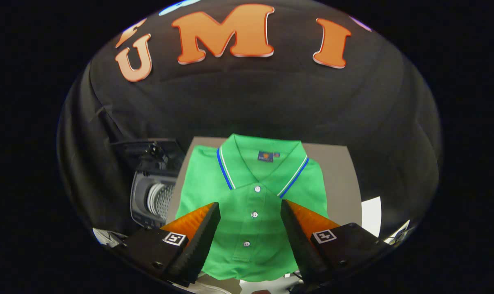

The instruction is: Put the clothes into the washing machine and then close the washing machine lid.

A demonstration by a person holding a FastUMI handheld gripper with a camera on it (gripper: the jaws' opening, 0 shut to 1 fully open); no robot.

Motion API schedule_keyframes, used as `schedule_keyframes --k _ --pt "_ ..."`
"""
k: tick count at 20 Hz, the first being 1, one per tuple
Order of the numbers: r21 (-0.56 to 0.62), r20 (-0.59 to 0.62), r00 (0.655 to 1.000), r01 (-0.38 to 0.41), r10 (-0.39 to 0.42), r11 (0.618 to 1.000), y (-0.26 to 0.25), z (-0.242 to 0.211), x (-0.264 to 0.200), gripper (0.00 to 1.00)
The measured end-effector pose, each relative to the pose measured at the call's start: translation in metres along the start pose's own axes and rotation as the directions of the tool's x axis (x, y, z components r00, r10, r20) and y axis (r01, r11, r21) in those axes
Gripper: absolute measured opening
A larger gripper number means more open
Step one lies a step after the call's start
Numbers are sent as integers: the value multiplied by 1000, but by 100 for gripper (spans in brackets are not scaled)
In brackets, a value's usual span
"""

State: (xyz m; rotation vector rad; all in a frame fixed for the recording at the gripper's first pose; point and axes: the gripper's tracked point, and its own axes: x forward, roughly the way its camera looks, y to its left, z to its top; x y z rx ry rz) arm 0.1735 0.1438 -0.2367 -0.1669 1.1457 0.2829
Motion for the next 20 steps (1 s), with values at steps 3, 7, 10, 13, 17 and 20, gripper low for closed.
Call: schedule_keyframes --k 3,7,10,13,17,20 --pt "18 -131 991 5 -3 1000 -3 -9 20 97" --pt "57 -254 967 -10 24 998 1 -20 37 97" --pt "58 -270 962 -15 30 998 -2 -21 41 100" --pt "55 -289 956 -26 41 998 -3 -23 41 99" --pt "38 -327 942 -69 78 997 4 -21 41 67" --pt "53 -276 953 -112 122 992 5 -15 39 27"
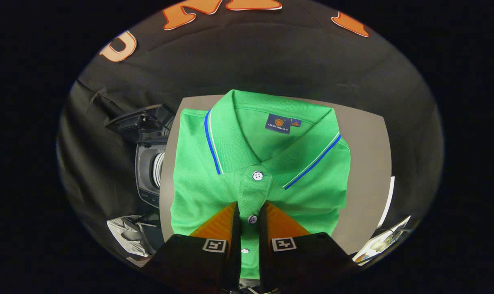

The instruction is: Put the clothes into the washing machine and then close the washing machine lid.

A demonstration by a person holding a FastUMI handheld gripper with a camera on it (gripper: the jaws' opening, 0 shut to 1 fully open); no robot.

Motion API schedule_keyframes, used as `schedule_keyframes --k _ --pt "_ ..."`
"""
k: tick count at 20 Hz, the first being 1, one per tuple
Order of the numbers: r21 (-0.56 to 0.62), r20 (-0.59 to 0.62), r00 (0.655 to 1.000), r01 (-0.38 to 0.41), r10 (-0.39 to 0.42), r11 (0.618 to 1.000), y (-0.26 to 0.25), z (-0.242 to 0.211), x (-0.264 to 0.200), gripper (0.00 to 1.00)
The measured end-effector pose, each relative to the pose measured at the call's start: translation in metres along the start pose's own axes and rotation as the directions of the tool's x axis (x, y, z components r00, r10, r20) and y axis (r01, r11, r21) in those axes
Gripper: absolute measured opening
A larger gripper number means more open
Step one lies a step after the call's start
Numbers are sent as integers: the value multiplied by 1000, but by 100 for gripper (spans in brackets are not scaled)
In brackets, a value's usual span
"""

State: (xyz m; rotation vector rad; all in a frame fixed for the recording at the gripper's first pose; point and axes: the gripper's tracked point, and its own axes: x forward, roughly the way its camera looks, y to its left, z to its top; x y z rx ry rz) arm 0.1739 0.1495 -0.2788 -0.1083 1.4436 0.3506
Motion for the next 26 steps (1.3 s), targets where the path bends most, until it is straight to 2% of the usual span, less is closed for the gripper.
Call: schedule_keyframes --k 2,3,4,6,7,10,14,16,18,19,23,26 --pt "25 77 996 -48 46 999 -2 -2 -3 13" --pt "34 121 990 -76 71 997 -1 1 -1 9" --pt "36 185 978 -101 93 994 -1 2 -2 9" --pt "23 352 928 -141 124 990 0 6 -2 9" --pt "21 444 887 -153 128 988 0 8 -3 8" --pt "9 700 702 -193 132 981 2 21 -1 8" --pt "-50 889 433 -240 153 969 7 40 -28 8" --pt "-96 927 331 -238 174 967 10 50 -48 8" --pt "-142 947 252 -226 199 964 14 53 -69 8" --pt "-166 950 223 -223 216 961 16 47 -84 8" --pt "-248 951 142 -175 274 953 61 15 -142 8" --pt "-260 955 113 -130 275 957 118 0 -177 8"
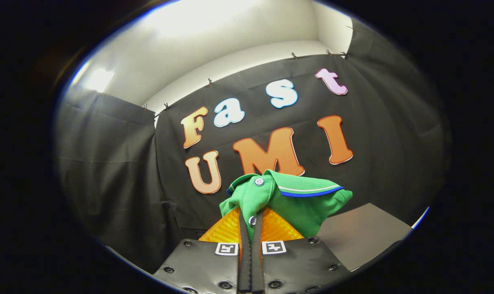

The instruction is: Put the clothes into the washing machine and then close the washing machine lid.

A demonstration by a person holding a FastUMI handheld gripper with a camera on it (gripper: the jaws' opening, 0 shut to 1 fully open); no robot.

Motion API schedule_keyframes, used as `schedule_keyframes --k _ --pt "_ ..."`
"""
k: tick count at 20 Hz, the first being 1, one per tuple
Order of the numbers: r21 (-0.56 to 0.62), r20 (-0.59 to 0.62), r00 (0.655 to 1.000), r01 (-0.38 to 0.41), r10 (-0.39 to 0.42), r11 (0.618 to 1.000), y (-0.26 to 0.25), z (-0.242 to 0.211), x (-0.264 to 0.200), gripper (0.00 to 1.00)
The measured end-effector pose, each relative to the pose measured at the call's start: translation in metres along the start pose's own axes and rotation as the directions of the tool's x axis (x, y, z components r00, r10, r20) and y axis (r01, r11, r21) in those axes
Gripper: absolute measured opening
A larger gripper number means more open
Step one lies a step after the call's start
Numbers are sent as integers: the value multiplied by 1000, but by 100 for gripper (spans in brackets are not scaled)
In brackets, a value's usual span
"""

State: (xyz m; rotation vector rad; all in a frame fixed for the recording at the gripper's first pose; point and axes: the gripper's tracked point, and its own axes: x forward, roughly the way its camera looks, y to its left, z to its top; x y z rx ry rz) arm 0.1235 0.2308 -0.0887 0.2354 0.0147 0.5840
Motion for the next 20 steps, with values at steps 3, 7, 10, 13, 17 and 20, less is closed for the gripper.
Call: schedule_keyframes --k 3,7,10,13,17,20 --pt "29 16 999 -47 46 998 60 6 12 8" --pt "13 -8 993 -119 119 993 129 -24 46 8" --pt "34 -79 984 -157 159 987 172 -73 78 8" --pt "51 -132 975 -174 180 983 202 -118 106 8" --pt "-3 -253 954 -165 159 986 223 -197 135 8" --pt "-42 -346 927 -167 143 985 234 -260 149 8"
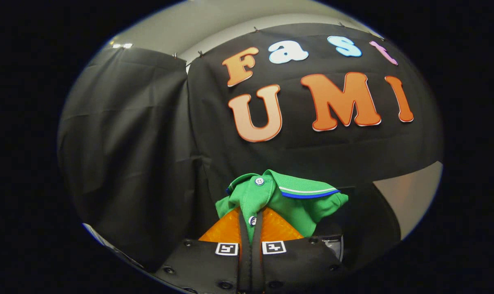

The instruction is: Put the clothes into the washing machine and then close the washing machine lid.

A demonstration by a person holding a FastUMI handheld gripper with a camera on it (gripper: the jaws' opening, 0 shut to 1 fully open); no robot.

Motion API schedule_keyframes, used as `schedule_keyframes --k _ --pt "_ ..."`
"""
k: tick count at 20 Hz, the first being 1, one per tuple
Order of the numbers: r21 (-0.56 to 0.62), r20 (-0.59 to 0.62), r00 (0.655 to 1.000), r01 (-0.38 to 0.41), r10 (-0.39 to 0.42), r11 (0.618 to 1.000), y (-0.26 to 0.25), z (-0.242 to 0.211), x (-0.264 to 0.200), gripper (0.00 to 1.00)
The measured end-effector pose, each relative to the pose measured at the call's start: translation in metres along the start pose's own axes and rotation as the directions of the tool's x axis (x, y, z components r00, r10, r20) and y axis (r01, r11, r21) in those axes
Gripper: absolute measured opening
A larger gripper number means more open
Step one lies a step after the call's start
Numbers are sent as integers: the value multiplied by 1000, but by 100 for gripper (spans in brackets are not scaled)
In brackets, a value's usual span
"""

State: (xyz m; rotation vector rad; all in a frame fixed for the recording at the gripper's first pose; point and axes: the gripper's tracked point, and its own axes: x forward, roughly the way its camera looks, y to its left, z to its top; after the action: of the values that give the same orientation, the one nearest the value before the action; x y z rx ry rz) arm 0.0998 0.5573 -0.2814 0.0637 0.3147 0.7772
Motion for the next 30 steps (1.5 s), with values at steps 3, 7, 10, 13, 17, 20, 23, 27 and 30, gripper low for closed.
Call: schedule_keyframes --k 3,7,10,13,17,20,23,27,30 --pt "-9 -122 992 8 -9 1000 3 -60 36 8" --pt "63 -286 958 50 -29 997 -8 -130 76 8" --pt "49 -388 918 108 -81 993 -24 -182 93 8" --pt "43 -464 878 156 -118 987 -42 -218 107 8" --pt "70 -625 772 206 -118 976 -46 -262 108 8" --pt "85 -708 695 264 -128 961 -51 -293 104 8" --pt "95 -781 613 304 -119 948 -50 -308 98 8" --pt "84 -822 555 343 -130 936 -53 -317 96 8" --pt "82 -844 523 337 -114 938 -51 -323 95 8"
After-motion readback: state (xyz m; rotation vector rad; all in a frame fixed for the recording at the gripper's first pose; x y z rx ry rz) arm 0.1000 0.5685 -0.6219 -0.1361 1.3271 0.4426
